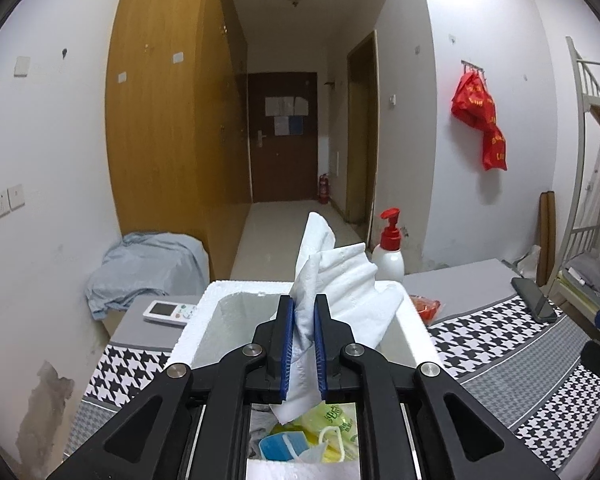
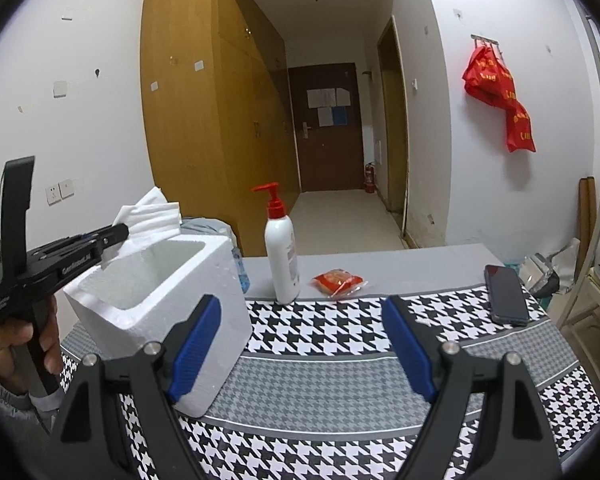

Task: Organize soft objects
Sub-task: 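Move the left gripper over the box and release the white cloth inside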

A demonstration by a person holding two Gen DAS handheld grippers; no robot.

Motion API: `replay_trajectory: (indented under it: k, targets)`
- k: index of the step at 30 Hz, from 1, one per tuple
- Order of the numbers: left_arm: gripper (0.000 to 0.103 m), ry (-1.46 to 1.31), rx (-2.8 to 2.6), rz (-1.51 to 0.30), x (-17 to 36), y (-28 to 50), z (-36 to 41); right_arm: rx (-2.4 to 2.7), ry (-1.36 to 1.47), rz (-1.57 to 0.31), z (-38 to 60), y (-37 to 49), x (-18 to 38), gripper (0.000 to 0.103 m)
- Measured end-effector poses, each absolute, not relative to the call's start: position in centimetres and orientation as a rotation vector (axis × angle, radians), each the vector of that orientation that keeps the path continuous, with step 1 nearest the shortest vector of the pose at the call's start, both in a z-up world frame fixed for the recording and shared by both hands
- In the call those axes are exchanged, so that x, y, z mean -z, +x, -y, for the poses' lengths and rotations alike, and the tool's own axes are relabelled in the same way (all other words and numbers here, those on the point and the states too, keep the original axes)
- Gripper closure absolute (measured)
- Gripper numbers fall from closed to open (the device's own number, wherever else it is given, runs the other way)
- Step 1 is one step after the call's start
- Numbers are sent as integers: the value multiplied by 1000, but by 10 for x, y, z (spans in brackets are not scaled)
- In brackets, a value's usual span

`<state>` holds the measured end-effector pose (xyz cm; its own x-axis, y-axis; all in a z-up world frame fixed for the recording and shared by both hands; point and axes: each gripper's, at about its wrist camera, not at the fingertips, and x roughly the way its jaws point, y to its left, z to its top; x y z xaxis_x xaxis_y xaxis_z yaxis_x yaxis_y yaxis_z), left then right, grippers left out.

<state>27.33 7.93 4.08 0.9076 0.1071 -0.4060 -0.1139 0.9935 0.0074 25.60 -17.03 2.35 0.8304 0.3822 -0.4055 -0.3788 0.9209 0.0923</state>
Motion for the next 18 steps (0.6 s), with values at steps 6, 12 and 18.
replay_trajectory:
  k: [6,12,18]
  targets:
    - [48,-22,-126,-403,-43,272,-81,-400,10,-434,172,255,-22,17]
    - [1,-28,-132,-335,-50,258,-77,-402,17,-437,174,254,-23,17]
    - [1,-21,-126,-329,-55,249,-71,-407,6,-431,172,251,-24,17]
